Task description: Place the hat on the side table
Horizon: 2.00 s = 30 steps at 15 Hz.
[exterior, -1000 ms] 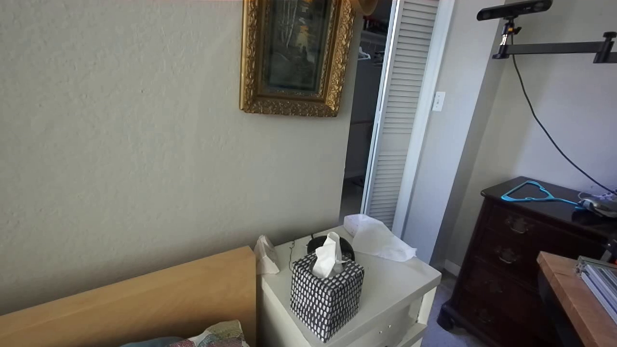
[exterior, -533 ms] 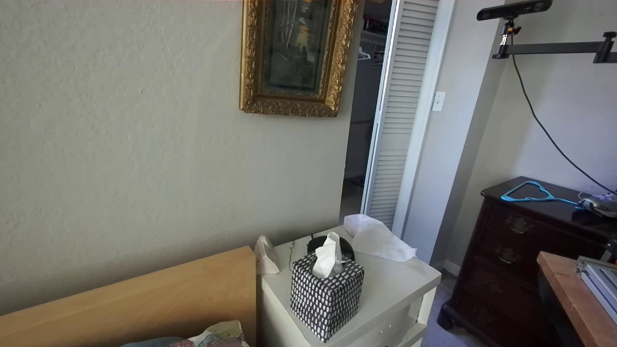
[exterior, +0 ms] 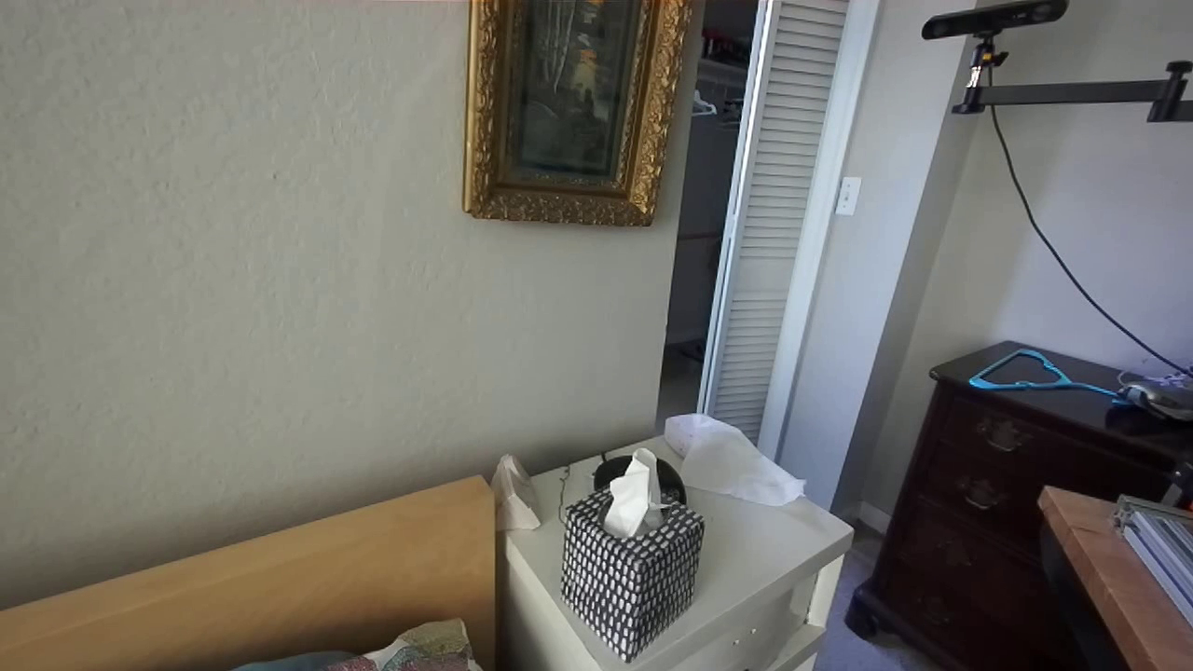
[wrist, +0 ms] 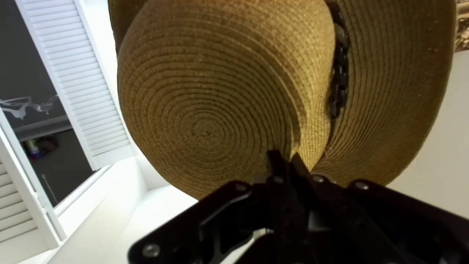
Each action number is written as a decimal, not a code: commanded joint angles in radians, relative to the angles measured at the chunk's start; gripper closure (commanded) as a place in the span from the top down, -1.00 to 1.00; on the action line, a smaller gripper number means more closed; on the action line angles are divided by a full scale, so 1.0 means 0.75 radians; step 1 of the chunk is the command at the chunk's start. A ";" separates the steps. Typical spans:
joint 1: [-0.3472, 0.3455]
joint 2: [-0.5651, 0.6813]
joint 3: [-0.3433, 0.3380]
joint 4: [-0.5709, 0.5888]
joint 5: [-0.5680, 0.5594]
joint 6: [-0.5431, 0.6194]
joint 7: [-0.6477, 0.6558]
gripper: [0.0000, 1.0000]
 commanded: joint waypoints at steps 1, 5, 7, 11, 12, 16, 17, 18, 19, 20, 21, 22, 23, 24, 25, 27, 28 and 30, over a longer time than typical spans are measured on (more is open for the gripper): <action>-0.075 -0.099 0.027 -0.095 -0.002 -0.064 0.036 -0.97; 0.003 -0.158 -0.020 -0.176 0.000 -0.289 -0.049 -0.97; 0.094 -0.167 -0.076 -0.206 -0.025 -0.448 -0.070 -0.97; 0.247 -0.157 -0.176 -0.243 -0.031 -0.712 -0.109 -0.97; 0.290 -0.146 -0.207 -0.245 -0.015 -0.762 -0.126 -0.97; 0.392 -0.082 -0.274 -0.275 0.008 -0.906 -0.132 -0.97; 0.419 -0.061 -0.292 -0.283 0.019 -0.938 -0.142 -0.97; 0.448 -0.027 -0.305 -0.288 0.036 -0.969 -0.146 -0.97; 0.464 0.008 -0.310 -0.296 0.038 -0.986 -0.140 -0.97; 0.490 0.045 -0.325 -0.305 0.058 -0.996 -0.145 -0.97; 0.501 0.088 -0.328 -0.311 0.059 -1.006 -0.136 -0.97; 0.505 0.138 -0.320 -0.318 0.040 -1.008 -0.117 -0.97; 0.518 0.177 -0.326 -0.325 0.045 -1.010 -0.121 -0.97; 0.526 0.228 -0.323 -0.332 0.045 -0.993 -0.111 -0.97; 0.530 0.277 -0.320 -0.330 0.040 -0.979 -0.096 -0.97; 0.532 0.376 -0.305 -0.328 0.000 -0.946 -0.045 -0.97; 0.531 0.432 -0.289 -0.326 -0.046 -0.921 0.005 -0.97; 0.543 0.523 -0.279 -0.325 -0.112 -0.886 0.058 -0.97</action>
